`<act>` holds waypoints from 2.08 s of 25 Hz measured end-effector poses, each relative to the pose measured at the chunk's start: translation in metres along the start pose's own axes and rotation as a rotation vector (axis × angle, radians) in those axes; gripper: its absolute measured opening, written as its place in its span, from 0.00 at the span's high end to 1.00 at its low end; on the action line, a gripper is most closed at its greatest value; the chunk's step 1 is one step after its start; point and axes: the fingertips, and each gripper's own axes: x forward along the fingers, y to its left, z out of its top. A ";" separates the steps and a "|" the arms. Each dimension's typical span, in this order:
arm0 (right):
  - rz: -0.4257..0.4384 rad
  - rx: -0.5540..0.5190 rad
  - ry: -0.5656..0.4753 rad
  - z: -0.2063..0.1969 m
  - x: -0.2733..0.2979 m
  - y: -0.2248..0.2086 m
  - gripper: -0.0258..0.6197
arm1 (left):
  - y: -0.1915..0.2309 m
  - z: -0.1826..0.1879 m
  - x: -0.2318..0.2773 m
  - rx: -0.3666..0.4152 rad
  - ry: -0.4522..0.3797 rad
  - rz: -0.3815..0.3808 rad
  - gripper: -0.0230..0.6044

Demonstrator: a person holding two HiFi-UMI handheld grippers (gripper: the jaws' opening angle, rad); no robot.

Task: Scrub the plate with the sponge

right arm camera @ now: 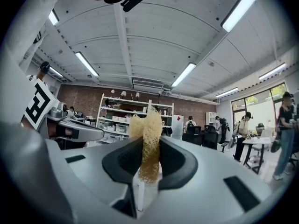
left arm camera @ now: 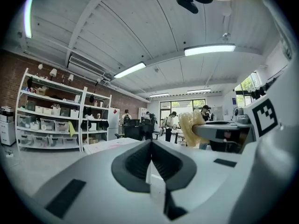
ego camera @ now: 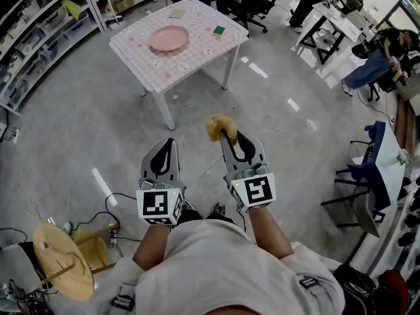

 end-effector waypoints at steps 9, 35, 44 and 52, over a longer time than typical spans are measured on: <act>-0.020 0.005 0.025 -0.008 0.030 0.034 0.83 | 0.045 -0.006 0.002 0.001 0.015 -0.036 0.87; 0.094 0.007 -0.012 -0.034 0.242 -0.117 0.83 | 0.120 0.014 0.239 0.001 0.028 0.112 0.87; 0.116 0.062 0.035 -0.066 0.321 -0.156 0.83 | 0.157 0.001 0.310 -0.011 0.095 0.148 0.87; 0.128 0.010 0.064 -0.080 0.424 -0.165 0.83 | 0.233 -0.002 0.394 -0.038 0.098 0.132 0.87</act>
